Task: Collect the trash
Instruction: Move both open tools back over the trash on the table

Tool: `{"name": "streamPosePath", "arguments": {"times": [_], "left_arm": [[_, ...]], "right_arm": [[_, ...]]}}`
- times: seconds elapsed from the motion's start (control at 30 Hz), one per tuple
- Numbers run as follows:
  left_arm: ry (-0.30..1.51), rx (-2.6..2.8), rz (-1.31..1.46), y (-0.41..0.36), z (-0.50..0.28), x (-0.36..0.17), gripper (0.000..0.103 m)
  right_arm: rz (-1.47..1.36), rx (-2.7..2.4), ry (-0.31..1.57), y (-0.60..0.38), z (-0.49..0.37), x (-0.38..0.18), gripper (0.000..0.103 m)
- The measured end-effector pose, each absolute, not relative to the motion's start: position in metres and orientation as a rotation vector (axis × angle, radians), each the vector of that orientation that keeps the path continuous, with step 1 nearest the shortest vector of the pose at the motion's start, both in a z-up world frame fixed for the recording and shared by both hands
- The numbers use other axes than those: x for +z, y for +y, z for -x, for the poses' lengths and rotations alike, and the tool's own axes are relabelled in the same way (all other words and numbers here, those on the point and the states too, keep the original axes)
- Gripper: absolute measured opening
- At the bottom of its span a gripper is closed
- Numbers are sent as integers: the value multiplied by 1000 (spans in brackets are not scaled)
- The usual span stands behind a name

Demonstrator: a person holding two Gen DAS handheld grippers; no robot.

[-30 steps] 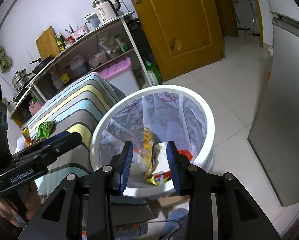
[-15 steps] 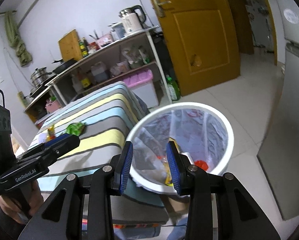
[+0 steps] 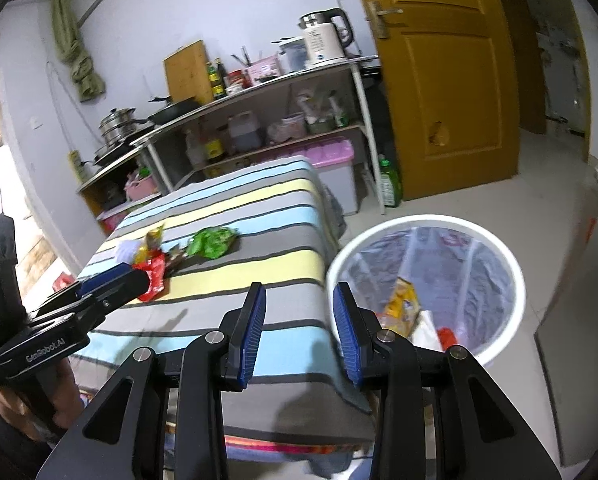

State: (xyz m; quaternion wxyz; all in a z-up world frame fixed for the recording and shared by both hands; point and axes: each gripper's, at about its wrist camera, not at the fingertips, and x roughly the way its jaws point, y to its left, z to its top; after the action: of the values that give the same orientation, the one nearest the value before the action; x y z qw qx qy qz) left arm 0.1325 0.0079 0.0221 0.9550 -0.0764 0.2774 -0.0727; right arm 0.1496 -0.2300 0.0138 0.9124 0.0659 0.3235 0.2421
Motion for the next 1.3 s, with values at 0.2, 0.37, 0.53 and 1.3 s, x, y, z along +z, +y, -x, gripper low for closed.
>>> {"name": "streamPosePath", "arguments": {"times": [0.2, 0.37, 0.53, 1.3], "left_arm": [[567, -65, 188, 39, -122, 15, 58], [559, -11, 193, 60, -114, 12, 58], [553, 30, 204, 77, -112, 12, 58], [699, 116, 332, 127, -161, -27, 54]], "right_arm": [[-127, 540, 681, -210, -149, 14, 36], [-116, 566, 688, -197, -151, 14, 40], [-108, 592, 685, -184, -156, 16, 46], [-60, 644, 728, -128, -195, 8, 46]]}}
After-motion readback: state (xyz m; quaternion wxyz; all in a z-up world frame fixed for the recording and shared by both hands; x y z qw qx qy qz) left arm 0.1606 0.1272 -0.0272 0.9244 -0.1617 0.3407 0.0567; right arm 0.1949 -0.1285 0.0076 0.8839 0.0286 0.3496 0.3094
